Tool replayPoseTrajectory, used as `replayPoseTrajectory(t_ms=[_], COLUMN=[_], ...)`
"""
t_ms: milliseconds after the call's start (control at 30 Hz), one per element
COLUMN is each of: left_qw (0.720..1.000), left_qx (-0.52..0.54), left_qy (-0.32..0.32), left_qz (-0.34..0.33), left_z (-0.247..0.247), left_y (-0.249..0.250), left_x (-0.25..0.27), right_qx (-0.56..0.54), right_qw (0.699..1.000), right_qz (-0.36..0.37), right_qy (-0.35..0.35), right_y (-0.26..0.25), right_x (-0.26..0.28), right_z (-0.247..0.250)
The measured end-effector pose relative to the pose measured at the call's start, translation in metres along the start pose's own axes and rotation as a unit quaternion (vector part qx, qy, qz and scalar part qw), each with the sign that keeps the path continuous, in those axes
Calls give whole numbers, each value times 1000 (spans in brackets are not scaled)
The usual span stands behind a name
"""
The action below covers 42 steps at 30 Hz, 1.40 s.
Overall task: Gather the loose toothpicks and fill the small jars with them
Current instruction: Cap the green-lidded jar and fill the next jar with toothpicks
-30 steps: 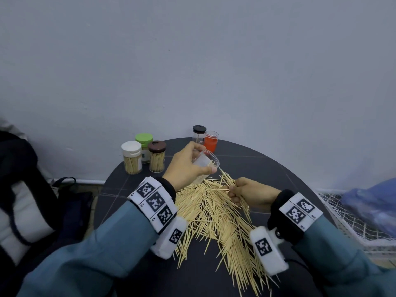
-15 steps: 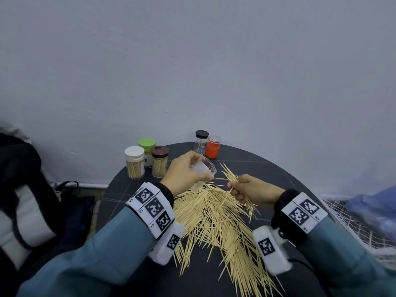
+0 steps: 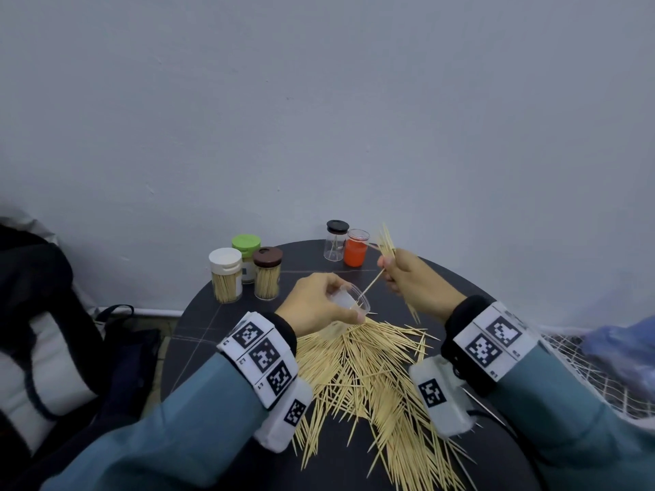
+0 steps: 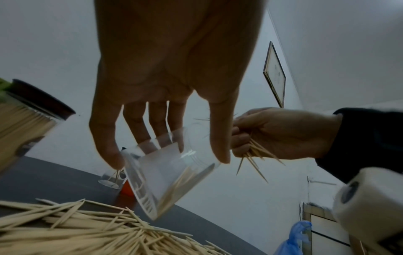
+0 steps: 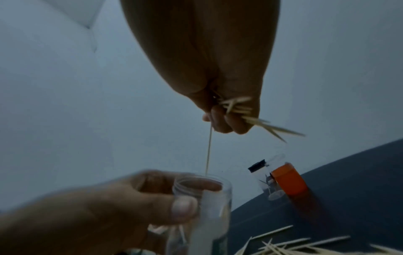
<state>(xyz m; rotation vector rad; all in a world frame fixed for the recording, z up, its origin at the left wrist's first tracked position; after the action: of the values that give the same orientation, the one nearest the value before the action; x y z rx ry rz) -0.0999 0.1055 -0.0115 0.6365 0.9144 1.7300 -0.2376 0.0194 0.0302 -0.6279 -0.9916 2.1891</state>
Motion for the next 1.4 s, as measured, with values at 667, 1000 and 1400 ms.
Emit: replayPoseTrajectory(t_ms=[667, 1000, 1400], left_qw=[1000, 998, 991], left_qx=[-13, 29, 108], left_qy=[18, -50, -75], left_qz=[13, -10, 12], left_z=[-1, -6, -7], left_y=[-3, 1, 2], left_x=[-3, -4, -3], right_qx=[40, 173, -177], right_qw=[976, 971, 982], right_qz=[-60, -30, -13], right_qy=[-206, -160, -57], right_y=[3, -2, -3], right_x=[13, 7, -6], right_z=[-4, 3, 11])
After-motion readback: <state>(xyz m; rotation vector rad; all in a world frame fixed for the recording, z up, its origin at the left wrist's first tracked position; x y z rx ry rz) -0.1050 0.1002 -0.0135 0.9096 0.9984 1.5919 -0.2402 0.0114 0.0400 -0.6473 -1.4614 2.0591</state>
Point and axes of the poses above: each hand's wrist, its own x-axis away from the middle knuckle, its own z-axis out of the back of the hand, y = z × x, the point moved 1 cm from there along -x, towards the middle knuckle, and after that the axes turned 5 degrees about z, right-handed, at the moved point
